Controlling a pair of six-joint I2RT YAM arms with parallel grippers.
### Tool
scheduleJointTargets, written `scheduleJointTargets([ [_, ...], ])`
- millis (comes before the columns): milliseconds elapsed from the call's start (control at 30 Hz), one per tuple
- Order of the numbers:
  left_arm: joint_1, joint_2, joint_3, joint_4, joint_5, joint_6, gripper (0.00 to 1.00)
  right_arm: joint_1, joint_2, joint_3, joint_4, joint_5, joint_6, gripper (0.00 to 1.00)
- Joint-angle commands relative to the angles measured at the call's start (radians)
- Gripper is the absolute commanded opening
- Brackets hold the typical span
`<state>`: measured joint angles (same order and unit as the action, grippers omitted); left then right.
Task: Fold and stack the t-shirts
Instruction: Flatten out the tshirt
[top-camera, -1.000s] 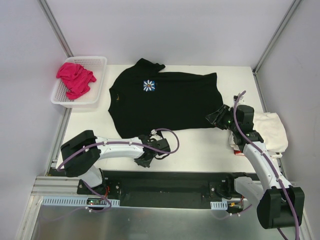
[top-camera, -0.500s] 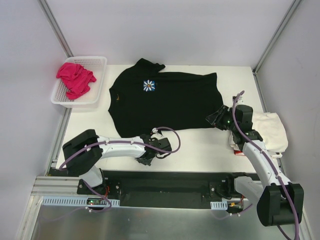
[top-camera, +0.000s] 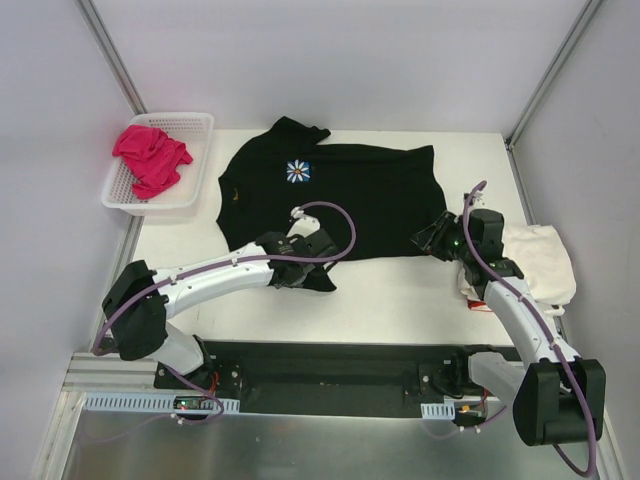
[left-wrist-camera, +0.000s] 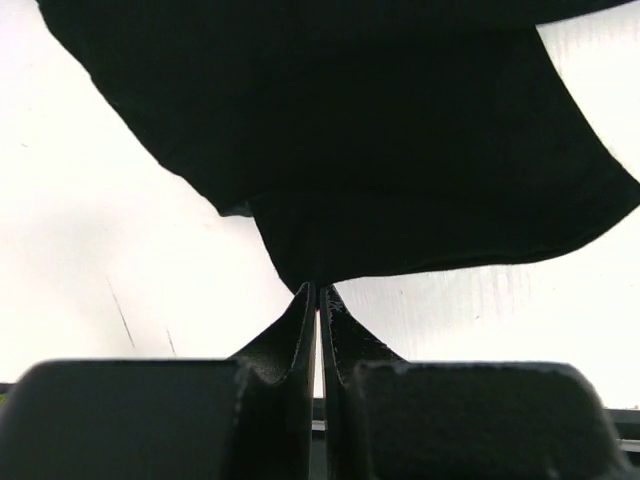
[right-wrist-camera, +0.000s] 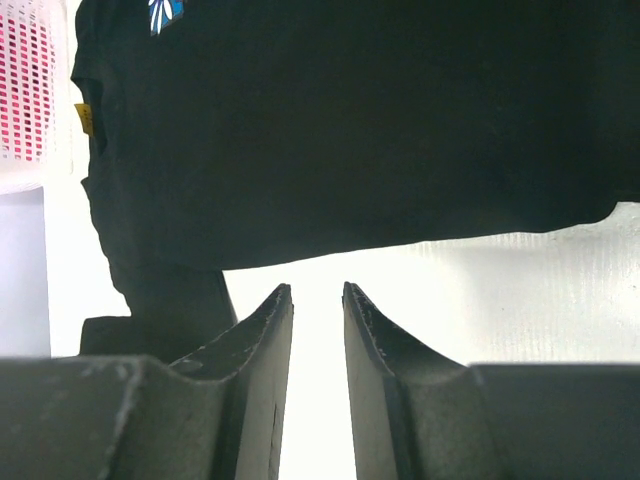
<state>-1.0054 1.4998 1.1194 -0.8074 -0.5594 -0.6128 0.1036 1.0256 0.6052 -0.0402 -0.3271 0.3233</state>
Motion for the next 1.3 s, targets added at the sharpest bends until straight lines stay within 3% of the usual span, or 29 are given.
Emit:
scheduleJointTargets([
  [0,0.011,-0.030,0.036,-0.078,-0.063,0.028,0.00,-0.021,-0.012,0.005,0.026,0.002,-0.013,0.29],
  [367,0.126,-0.150,0.114,-0.164,-0.223,0.030,0.00,-0.031,0.025,0.010,0.026,-0.006,-0.009,0.29],
  [667,0.241,-0.236,0.252,-0.153,-0.396,0.172,0.00,-0.030,0.060,0.001,0.036,-0.040,-0.003,0.29],
  [967,0.306,-0.299,0.333,-0.073,-0.450,0.312,0.00,-0.025,0.047,-0.016,0.008,-0.052,-0.007,0.37],
  [1267,0.306,-0.317,0.298,-0.027,-0.422,0.347,0.00,0.031,-0.048,-0.133,-0.078,-0.003,0.005,0.41],
])
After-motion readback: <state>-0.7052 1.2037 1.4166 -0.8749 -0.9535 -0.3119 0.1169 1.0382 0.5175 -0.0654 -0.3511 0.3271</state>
